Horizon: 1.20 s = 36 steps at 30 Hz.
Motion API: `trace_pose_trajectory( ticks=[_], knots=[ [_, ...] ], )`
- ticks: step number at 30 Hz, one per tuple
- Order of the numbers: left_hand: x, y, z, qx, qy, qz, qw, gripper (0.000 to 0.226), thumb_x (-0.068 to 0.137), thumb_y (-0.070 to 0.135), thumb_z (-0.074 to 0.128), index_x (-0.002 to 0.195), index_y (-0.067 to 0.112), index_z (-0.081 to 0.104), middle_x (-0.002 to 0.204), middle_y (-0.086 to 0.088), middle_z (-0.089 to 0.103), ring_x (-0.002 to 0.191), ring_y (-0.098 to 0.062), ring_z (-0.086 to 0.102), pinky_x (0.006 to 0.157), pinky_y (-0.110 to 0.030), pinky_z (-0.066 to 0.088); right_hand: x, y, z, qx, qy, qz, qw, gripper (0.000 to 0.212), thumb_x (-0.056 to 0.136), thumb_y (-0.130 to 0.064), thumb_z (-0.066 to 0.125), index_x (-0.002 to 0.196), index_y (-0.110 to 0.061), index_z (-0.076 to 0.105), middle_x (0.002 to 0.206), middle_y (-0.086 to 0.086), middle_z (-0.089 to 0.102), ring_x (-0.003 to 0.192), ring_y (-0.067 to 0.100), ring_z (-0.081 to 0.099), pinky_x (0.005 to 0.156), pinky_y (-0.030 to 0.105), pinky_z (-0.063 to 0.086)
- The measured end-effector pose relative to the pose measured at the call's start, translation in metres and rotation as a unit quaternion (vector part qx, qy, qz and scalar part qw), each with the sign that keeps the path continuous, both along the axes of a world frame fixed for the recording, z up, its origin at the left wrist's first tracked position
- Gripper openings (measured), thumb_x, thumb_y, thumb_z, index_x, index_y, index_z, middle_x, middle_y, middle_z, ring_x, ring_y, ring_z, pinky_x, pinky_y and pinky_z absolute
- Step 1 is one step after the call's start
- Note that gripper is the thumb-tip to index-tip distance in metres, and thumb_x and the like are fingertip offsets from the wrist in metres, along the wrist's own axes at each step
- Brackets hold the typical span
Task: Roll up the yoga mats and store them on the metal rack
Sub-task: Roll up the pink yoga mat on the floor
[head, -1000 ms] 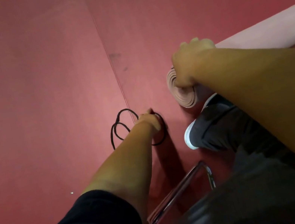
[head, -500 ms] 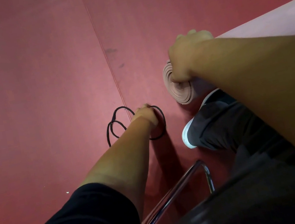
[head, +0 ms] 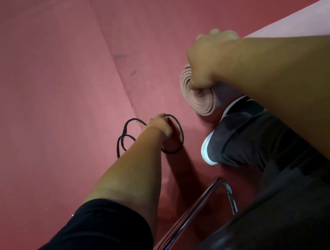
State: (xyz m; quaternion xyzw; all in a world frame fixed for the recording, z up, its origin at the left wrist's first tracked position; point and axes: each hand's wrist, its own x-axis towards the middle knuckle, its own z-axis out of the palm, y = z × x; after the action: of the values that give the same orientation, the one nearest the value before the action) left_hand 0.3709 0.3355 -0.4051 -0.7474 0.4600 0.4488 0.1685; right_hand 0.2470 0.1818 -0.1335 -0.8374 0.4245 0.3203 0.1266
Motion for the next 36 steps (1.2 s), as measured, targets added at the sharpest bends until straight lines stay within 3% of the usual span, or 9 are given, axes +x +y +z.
trace_pose_trajectory(
  ticks=[2,4,9,12,15,20,25,32,36],
  knots=[
    [0.001,-0.002,-0.003,-0.047,0.053,0.136,0.988,0.038,0.089,0.021,0.056,0.118,0.012,0.079,0.128,-0.011,0.075,0.119,-0.031,0.07,0.101,-0.038,0.056,0.0,-0.005,-0.005,0.003,-0.007,0.0,1.0,0.039,0.078,-0.042,0.087,0.108,-0.021,0.075,0.113,0.01,0.064,0.118,0.043,0.063,0.1,0.058,0.056],
    [-0.002,-0.008,0.008,-0.093,0.108,0.328,0.934,0.016,0.09,0.016,0.067,0.089,0.009,0.082,0.097,-0.011,0.081,0.094,-0.028,0.077,0.09,-0.036,0.062,0.001,-0.008,0.0,-0.012,0.003,0.001,1.0,0.039,0.079,-0.044,0.086,0.107,-0.02,0.072,0.107,0.008,0.057,0.117,0.044,0.062,0.097,0.054,0.057],
    [-0.016,-0.041,0.072,-0.118,0.296,0.648,0.692,0.023,0.098,-0.009,0.054,0.085,0.009,0.061,0.071,-0.005,0.062,0.05,-0.012,0.067,0.048,-0.023,0.058,-0.002,-0.009,0.021,-0.085,-0.031,-0.024,0.996,0.047,0.089,-0.029,0.074,0.133,-0.015,0.065,0.129,0.015,0.053,0.119,0.049,0.06,0.091,0.05,0.058],
    [-0.025,-0.064,0.11,-0.083,0.39,0.677,0.619,0.016,0.104,0.008,0.049,0.094,0.01,0.061,0.065,0.003,0.069,0.056,-0.005,0.069,0.062,-0.029,0.064,-0.016,-0.01,0.041,-0.111,-0.085,-0.099,0.985,0.051,0.092,-0.02,0.066,0.141,-0.011,0.055,0.14,0.019,0.047,0.119,0.051,0.061,0.093,0.054,0.057],
    [-0.037,-0.087,0.156,-0.094,0.46,0.666,0.58,0.03,0.102,0.001,0.031,0.119,0.006,0.056,0.095,-0.004,0.077,0.085,-0.016,0.074,0.07,-0.043,0.067,-0.037,-0.014,0.065,-0.139,-0.11,-0.218,0.96,0.061,0.09,-0.021,0.069,0.147,-0.011,0.048,0.151,0.021,0.04,0.125,0.05,0.059,0.095,0.052,0.055],
    [-0.072,-0.115,0.246,-0.1,0.562,0.557,0.603,0.026,0.099,0.008,0.031,0.117,0.013,0.05,0.1,-0.005,0.078,0.093,-0.027,0.077,0.088,-0.063,0.061,-0.088,-0.021,0.116,-0.157,-0.144,-0.37,0.905,0.072,0.088,-0.027,0.076,0.151,-0.012,0.044,0.157,0.025,0.04,0.135,0.042,0.057,0.1,0.044,0.052],
    [-0.114,-0.143,0.32,-0.142,0.61,0.449,0.637,0.056,0.099,0.002,0.028,0.147,0.013,0.053,0.149,-0.017,0.063,0.126,-0.043,0.067,0.091,-0.067,0.058,-0.154,-0.03,0.165,-0.157,-0.19,-0.464,0.851,0.067,0.09,-0.029,0.076,0.149,-0.013,0.048,0.149,0.022,0.055,0.138,0.042,0.055,0.103,0.043,0.05],
    [-0.21,-0.167,0.398,-0.256,0.505,0.156,0.809,0.042,0.1,0.009,0.074,0.139,0.022,0.066,0.113,-0.012,0.074,0.094,-0.021,0.071,0.087,-0.051,0.064,-0.266,-0.002,0.198,-0.131,-0.275,-0.577,0.758,0.065,0.079,-0.038,0.071,0.139,-0.021,0.056,0.137,0.015,0.065,0.122,0.039,0.066,0.1,0.043,0.056],
    [-0.274,-0.179,0.443,-0.291,0.409,-0.013,0.865,0.045,0.087,0.012,0.088,0.127,0.017,0.07,0.1,-0.003,0.076,0.082,-0.017,0.07,0.077,-0.037,0.06,-0.337,0.025,0.186,-0.11,-0.412,-0.652,0.627,0.062,0.059,-0.044,0.073,0.12,-0.035,0.066,0.108,-0.001,0.074,0.083,0.028,0.08,0.071,0.05,0.068]
  ],
)
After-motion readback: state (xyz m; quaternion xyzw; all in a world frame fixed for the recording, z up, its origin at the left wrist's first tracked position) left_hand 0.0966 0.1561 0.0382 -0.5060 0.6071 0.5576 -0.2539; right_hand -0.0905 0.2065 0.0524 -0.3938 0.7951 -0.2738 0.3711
